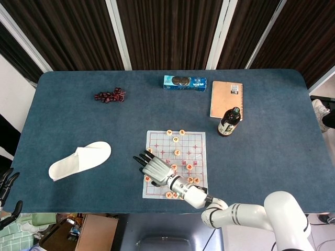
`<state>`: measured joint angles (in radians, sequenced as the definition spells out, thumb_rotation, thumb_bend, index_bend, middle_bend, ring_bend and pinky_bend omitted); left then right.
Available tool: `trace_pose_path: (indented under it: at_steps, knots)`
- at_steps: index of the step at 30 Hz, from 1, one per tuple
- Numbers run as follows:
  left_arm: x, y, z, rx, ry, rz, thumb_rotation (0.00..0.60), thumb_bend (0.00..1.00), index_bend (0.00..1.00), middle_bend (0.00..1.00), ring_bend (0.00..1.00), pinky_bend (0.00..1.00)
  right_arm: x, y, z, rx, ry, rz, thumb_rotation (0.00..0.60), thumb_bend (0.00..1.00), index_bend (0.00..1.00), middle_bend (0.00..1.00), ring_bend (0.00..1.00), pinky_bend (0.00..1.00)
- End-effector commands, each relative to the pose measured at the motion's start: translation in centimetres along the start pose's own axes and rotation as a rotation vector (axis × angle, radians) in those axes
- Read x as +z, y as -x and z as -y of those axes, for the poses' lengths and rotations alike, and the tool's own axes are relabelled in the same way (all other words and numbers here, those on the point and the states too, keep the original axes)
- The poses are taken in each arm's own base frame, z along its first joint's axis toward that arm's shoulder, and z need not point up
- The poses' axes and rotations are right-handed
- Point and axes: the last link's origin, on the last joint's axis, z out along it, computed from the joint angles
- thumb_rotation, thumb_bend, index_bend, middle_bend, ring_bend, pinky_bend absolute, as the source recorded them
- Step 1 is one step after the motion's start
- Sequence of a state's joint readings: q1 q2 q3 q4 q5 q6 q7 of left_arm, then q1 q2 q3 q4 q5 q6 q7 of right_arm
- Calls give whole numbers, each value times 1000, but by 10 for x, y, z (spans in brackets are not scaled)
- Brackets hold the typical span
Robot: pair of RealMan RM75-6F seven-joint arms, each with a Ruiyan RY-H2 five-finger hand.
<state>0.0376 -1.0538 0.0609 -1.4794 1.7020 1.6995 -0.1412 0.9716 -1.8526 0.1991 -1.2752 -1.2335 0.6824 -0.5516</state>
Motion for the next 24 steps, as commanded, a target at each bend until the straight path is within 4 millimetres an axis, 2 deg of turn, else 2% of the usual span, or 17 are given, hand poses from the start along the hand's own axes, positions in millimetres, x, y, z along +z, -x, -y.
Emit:
trace_pose_path:
  at_steps: [1,24]
  knots:
    - [-1,0,0,-2,1,-1,600,453,0,0,0,0,1,2,2,-5,1,9,600,412,544,0,0,0]
    - [-3,-3,2,-12,4,-6,600,453,0,0,0,0,7,9,10,-11,17,21,600,451,617,27,0,0]
